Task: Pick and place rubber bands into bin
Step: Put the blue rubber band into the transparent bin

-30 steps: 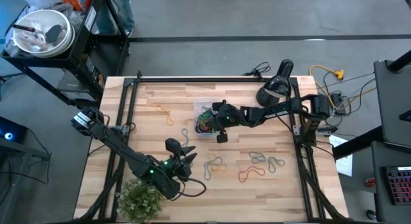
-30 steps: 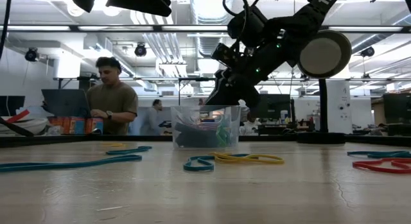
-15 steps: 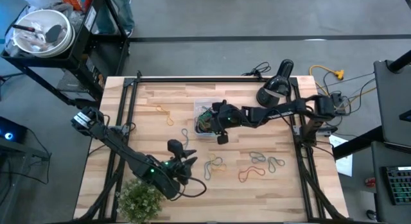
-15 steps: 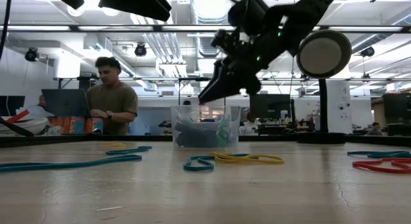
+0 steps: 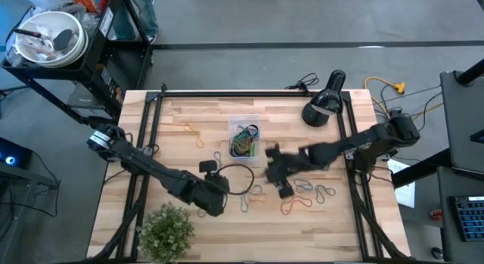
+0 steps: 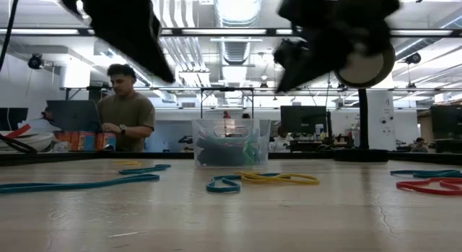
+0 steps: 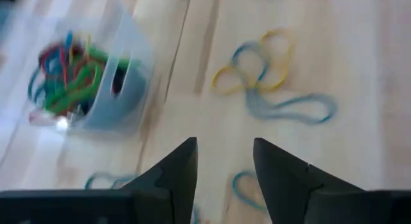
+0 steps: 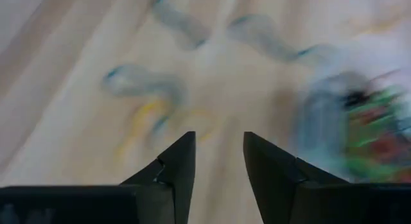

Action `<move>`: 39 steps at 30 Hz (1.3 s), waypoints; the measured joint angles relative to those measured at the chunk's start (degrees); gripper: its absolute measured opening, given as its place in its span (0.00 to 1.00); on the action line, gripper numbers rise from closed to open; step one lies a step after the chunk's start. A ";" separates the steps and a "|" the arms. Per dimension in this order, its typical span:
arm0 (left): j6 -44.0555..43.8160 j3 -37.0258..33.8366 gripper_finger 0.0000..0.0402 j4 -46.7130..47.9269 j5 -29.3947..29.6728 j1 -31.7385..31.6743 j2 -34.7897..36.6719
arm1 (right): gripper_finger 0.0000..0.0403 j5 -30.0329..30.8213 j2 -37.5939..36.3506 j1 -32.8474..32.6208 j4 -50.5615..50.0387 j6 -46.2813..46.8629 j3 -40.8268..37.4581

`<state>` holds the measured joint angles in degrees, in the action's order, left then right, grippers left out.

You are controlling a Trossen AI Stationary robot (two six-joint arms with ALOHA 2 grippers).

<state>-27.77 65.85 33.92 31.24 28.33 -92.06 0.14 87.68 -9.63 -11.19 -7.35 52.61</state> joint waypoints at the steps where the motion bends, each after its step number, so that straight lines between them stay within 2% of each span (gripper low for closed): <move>1: -0.42 -0.36 0.34 0.46 -0.14 -0.32 -0.52 | 0.30 0.00 0.00 -1.61 -0.22 1.03 -1.33; 5: -0.56 -0.92 0.34 -0.68 -0.69 -1.33 -2.57 | 0.29 0.33 -0.55 -6.94 0.21 4.50 -5.21; 9: -0.56 -1.03 0.34 -0.85 -1.27 -2.19 -4.30 | 0.26 1.77 -0.55 -9.61 0.23 8.23 -6.78; 19: -5.27 -4.78 0.34 -0.85 -13.86 -6.73 -4.89 | 0.22 1.53 -0.61 -13.42 0.51 12.98 -7.37; 23: -6.46 -7.36 0.34 -2.86 -17.50 -8.43 -4.91 | 0.21 1.47 -0.61 -13.79 0.84 12.98 -7.37; 29: -5.85 -8.15 0.34 -3.85 -18.98 -9.61 -5.55 | 0.19 1.49 -0.61 -13.77 1.05 12.84 -7.37; 35: 1.00 -8.20 0.34 -9.03 -21.58 -9.59 -8.18 | 0.18 1.49 -0.61 -13.75 1.09 11.66 -7.39; 39: 2.61 -7.75 0.34 -9.54 -22.34 -9.59 -9.66 | 0.18 1.48 -0.61 -13.77 1.03 11.26 -7.39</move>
<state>-25.16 58.10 24.37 8.90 18.74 -101.71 1.62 87.07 -23.40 -10.15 3.92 45.21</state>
